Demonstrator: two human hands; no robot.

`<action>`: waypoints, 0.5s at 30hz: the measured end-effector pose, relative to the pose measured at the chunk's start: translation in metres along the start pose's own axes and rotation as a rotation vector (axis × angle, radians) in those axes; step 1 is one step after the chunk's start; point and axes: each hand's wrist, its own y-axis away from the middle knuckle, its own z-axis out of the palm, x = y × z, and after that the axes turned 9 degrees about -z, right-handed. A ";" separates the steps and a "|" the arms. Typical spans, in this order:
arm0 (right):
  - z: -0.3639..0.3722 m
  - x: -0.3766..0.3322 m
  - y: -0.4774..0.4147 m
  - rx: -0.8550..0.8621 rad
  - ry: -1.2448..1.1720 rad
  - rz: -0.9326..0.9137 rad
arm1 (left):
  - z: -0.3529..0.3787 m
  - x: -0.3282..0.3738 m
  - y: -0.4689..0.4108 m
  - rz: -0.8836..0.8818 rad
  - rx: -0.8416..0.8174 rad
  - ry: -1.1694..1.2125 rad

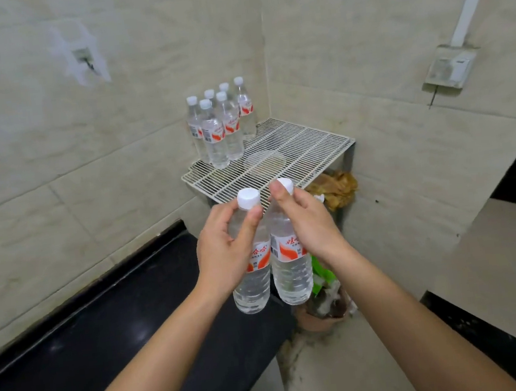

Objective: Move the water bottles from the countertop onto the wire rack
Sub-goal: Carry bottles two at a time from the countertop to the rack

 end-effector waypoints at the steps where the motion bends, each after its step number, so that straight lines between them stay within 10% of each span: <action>1: -0.005 0.002 -0.012 0.002 -0.004 -0.015 | 0.010 -0.002 -0.011 0.010 -0.002 0.003; 15: -0.081 0.030 -0.252 0.116 0.036 -0.169 | 0.127 -0.019 -0.245 0.047 0.065 0.121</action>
